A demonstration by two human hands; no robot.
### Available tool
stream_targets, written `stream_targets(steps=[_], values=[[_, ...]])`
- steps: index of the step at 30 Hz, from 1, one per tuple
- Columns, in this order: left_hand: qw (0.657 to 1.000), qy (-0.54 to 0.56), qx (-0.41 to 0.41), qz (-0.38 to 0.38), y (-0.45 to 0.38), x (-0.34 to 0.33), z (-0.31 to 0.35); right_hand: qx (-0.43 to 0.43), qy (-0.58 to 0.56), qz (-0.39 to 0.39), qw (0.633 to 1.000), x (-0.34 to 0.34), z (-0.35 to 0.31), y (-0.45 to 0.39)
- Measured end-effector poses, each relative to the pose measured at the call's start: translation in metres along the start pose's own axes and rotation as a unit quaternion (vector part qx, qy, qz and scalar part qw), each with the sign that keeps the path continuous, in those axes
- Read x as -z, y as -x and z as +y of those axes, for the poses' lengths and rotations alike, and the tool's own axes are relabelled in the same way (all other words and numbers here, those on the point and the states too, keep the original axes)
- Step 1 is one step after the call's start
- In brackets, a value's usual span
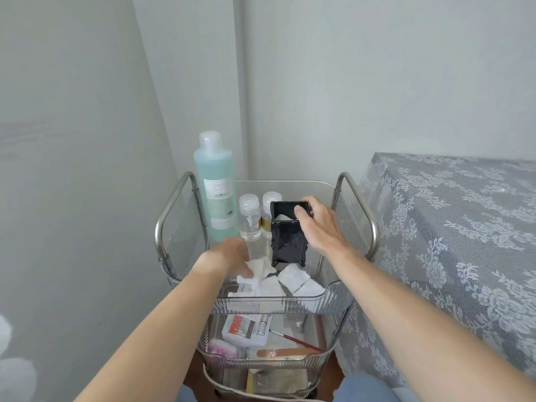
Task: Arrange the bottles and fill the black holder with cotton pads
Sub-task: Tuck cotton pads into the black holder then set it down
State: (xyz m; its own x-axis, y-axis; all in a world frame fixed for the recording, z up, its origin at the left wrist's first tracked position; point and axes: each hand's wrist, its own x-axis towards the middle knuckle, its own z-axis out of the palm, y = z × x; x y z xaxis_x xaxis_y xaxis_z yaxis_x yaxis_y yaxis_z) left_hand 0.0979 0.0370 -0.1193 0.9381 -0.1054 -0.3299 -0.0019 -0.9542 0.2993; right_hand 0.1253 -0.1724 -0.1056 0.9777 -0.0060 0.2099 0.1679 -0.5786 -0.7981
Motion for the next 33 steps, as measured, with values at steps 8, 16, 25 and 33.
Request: stream_targets(steps=[8,16,25,33], values=[[0.981,0.178,-0.068,0.015,0.004,0.042,0.009,0.005,0.007,0.009,1.0,-0.001,0.0,-0.004],[0.883,0.456,-0.096,-0.05,0.01,0.065,0.02,0.027,-0.004,0.043,0.999,-0.001,-0.003,-0.004],[0.915,0.38,-0.114,0.075,-0.004,0.079,0.054,0.096,-0.026,0.11,0.989,0.006,-0.015,0.003],[0.947,0.246,-0.128,0.16,-0.015,0.083,0.071,0.065,0.005,0.105,0.992,0.008,-0.013,0.004]])
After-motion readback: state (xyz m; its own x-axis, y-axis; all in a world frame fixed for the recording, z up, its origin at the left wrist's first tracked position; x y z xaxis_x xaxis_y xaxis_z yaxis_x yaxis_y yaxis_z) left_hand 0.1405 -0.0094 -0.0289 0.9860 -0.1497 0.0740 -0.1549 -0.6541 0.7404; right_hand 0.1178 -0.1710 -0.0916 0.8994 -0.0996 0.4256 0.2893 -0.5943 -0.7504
